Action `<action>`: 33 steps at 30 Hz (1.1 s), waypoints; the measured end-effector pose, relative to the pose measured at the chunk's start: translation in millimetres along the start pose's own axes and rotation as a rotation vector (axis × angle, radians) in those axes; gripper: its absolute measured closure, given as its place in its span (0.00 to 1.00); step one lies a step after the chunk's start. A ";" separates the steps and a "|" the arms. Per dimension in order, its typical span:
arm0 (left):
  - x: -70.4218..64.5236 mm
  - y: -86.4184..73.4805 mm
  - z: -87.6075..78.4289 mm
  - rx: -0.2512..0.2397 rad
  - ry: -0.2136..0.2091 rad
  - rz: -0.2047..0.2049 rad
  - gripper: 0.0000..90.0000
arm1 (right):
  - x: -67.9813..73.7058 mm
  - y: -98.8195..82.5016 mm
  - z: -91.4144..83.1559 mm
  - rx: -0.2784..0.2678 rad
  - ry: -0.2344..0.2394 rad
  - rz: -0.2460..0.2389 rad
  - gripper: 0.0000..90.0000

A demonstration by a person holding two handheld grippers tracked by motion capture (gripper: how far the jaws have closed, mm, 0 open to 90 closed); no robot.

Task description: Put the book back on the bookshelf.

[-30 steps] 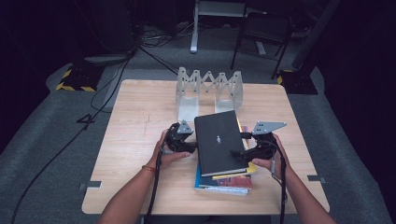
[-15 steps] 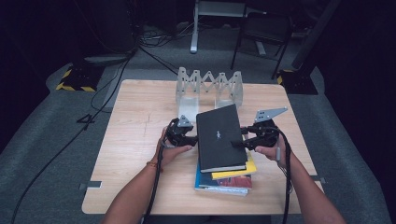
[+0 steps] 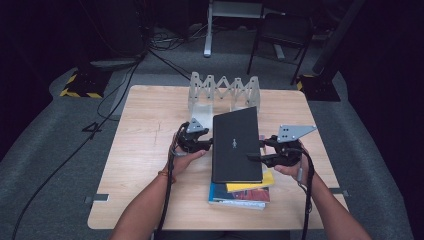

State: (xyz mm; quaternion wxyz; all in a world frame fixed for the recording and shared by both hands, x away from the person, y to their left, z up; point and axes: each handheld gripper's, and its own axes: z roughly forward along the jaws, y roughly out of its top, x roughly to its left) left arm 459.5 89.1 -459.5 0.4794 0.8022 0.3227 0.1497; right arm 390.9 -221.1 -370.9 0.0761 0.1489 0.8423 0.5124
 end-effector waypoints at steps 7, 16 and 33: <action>4.0 31.9 -16.8 -0.087 0.016 -0.010 0.63 | 10.7 3.2 -11.6 -0.069 -0.090 -0.171 0.65; -3.0 39.1 -32.3 -0.145 -0.025 0.009 0.66 | 23.3 -10.0 -16.7 -0.116 -0.100 -0.227 0.70; -33.9 29.9 -78.4 -0.133 0.009 0.136 0.46 | 51.6 -30.7 -23.9 -0.143 -0.101 -0.257 0.78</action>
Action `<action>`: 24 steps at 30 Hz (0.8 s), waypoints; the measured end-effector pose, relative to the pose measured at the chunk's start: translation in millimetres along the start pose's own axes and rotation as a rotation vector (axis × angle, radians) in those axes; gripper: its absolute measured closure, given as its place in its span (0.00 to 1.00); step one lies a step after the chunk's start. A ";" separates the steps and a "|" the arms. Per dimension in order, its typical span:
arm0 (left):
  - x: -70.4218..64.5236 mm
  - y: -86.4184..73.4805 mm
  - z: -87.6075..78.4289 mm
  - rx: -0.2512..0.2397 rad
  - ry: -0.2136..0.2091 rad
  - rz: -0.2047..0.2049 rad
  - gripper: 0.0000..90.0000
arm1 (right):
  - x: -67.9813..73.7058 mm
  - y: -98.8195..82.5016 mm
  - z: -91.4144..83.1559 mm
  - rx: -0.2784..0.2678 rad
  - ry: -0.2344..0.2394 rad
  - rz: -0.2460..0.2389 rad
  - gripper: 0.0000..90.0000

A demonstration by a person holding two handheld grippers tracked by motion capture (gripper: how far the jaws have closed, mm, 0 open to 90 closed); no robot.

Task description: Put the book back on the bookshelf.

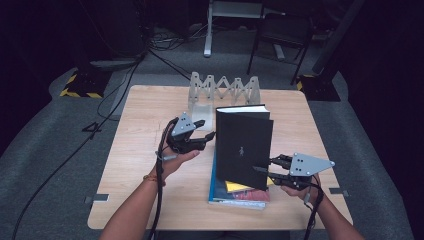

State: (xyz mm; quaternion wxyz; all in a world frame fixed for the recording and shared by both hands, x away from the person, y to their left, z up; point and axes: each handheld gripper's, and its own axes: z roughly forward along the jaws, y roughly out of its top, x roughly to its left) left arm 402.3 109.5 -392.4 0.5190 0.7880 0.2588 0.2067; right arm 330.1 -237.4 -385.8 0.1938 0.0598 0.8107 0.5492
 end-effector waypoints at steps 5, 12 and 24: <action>-19.5 -4.4 -7.6 0.101 0.078 0.113 0.37 | 3.2 -1.3 -1.7 0.008 0.006 -0.007 0.80; -43.9 -29.4 -14.1 0.167 -0.072 0.088 0.28 | 9.1 -3.5 -4.4 0.017 0.014 -0.014 0.81; -63.5 -61.6 9.1 0.229 -0.224 0.015 0.24 | 16.1 -8.0 -8.0 0.018 0.021 -0.024 0.83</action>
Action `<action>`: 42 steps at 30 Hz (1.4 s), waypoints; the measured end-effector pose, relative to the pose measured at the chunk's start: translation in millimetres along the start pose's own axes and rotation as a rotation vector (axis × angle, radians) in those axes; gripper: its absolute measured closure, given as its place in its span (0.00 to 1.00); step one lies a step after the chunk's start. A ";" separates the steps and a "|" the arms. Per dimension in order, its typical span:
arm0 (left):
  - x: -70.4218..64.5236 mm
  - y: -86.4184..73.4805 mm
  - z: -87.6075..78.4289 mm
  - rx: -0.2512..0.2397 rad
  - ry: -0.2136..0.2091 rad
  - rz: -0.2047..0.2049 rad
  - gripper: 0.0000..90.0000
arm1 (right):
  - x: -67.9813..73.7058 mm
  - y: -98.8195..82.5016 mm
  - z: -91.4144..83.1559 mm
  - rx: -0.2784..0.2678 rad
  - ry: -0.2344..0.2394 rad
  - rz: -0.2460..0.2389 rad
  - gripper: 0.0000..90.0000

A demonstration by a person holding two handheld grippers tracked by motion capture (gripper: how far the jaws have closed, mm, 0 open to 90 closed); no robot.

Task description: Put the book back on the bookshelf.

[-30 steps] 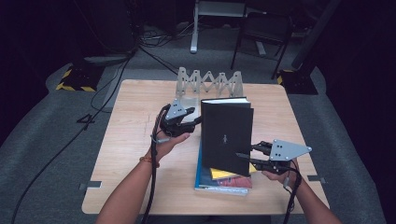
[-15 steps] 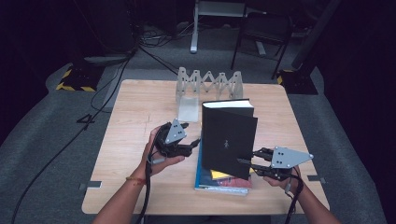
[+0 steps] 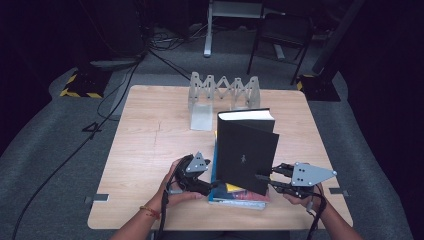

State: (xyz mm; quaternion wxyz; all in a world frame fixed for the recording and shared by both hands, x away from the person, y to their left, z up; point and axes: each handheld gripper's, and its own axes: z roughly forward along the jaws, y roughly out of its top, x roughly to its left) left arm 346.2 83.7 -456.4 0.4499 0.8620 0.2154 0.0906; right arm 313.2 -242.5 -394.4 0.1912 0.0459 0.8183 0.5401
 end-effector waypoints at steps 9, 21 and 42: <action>-7.1 21.9 16.6 -0.060 -0.077 0.048 0.21 | 4.4 -5.3 -2.8 0.013 0.004 -0.004 0.84; -5.6 39.9 14.5 -0.133 -0.097 0.055 0.18 | 5.5 -10.9 -6.0 0.020 -0.005 0.024 0.84; -4.2 49.2 1.4 -0.183 -0.133 0.073 0.43 | -10.8 -18.7 -20.3 -0.017 -0.231 0.159 0.58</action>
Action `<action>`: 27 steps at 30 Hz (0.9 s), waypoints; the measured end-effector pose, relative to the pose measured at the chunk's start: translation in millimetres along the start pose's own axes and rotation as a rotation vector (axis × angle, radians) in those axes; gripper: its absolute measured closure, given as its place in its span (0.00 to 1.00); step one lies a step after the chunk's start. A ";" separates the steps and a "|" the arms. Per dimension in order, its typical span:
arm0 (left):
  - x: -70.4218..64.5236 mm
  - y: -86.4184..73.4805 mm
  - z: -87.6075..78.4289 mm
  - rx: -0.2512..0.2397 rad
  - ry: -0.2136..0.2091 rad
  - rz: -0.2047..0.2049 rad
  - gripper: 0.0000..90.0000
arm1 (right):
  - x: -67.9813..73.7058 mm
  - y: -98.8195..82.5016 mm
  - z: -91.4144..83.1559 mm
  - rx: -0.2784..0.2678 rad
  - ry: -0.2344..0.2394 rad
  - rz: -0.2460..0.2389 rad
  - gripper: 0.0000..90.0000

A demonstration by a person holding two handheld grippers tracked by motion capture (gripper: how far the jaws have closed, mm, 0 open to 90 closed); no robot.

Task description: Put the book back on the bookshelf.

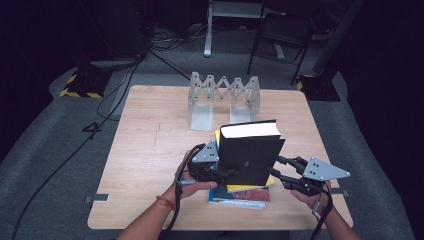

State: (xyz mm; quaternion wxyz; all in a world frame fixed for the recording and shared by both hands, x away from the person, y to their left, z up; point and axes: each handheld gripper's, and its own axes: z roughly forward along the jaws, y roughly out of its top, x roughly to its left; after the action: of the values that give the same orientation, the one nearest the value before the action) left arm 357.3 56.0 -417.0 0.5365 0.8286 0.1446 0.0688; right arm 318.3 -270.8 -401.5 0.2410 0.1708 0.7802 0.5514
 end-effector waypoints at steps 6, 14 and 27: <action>-3.1 0.6 -2.4 0.011 -0.005 0.031 0.45 | -0.1 -1.4 7.8 0.026 0.023 0.013 0.45; -4.5 7.1 -5.3 -0.016 -0.026 0.035 0.47 | 7.0 -3.0 15.1 0.048 0.031 -0.013 0.47; -6.6 23.8 -8.7 -0.056 -0.027 0.048 0.47 | 7.5 -3.9 14.8 0.043 0.034 -0.013 0.48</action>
State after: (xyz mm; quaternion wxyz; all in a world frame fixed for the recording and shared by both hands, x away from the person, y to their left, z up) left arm 352.6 52.4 -391.5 0.5595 0.8174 0.1154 0.0746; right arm 320.5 -256.6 -410.6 0.2276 0.1617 0.7967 0.5359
